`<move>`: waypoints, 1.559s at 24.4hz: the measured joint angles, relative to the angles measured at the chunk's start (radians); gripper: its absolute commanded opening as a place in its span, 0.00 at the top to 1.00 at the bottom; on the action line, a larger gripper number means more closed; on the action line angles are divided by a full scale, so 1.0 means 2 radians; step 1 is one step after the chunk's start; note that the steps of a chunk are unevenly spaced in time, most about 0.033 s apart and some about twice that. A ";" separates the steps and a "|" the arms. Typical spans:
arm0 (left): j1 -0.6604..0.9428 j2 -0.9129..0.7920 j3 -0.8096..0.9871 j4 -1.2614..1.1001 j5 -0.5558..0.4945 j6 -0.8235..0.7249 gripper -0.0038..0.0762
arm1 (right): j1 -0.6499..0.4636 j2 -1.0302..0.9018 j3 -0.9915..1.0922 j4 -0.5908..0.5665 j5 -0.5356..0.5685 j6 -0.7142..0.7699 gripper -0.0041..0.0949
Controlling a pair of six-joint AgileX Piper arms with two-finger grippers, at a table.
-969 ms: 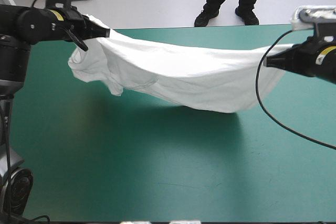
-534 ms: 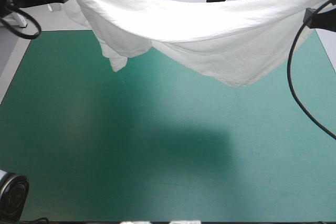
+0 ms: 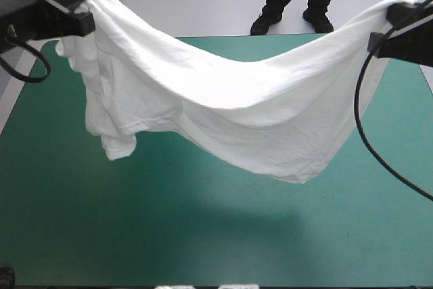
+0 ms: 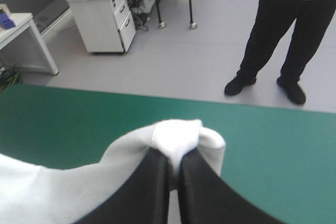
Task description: Fold the cloth
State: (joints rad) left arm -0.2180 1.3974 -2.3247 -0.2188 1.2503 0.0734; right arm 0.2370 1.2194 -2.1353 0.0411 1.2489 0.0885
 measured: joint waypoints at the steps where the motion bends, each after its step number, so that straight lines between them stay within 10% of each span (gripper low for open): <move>1: 0.000 -0.030 0.072 0.008 0.000 -0.002 0.96 | 0.000 -0.012 0.037 0.008 0.000 0.007 0.97; 9: 0.000 0.018 0.368 0.044 -0.071 -0.006 0.96 | 0.000 0.044 0.305 -0.053 -0.076 0.031 0.98; 14: 0.000 0.146 0.366 0.058 -0.163 -0.011 0.96 | 0.000 0.167 0.329 -0.093 -0.165 0.060 0.98; 26: 0.000 0.308 0.297 0.083 -0.189 -0.021 0.95 | -0.035 0.309 0.329 -0.091 -0.220 0.095 0.95; 34: 0.000 0.327 0.292 0.083 -0.171 -0.023 0.49 | -0.056 0.319 0.322 -0.028 -0.208 0.053 0.43; 38: 0.000 0.328 0.267 0.082 -0.138 -0.023 0.33 | -0.062 0.321 0.297 -0.001 -0.186 0.035 0.37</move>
State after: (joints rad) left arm -0.2178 2.0532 -1.7917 -0.0542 0.9748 0.0276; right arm 0.1132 1.8606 -1.5414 0.0398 0.8773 0.1585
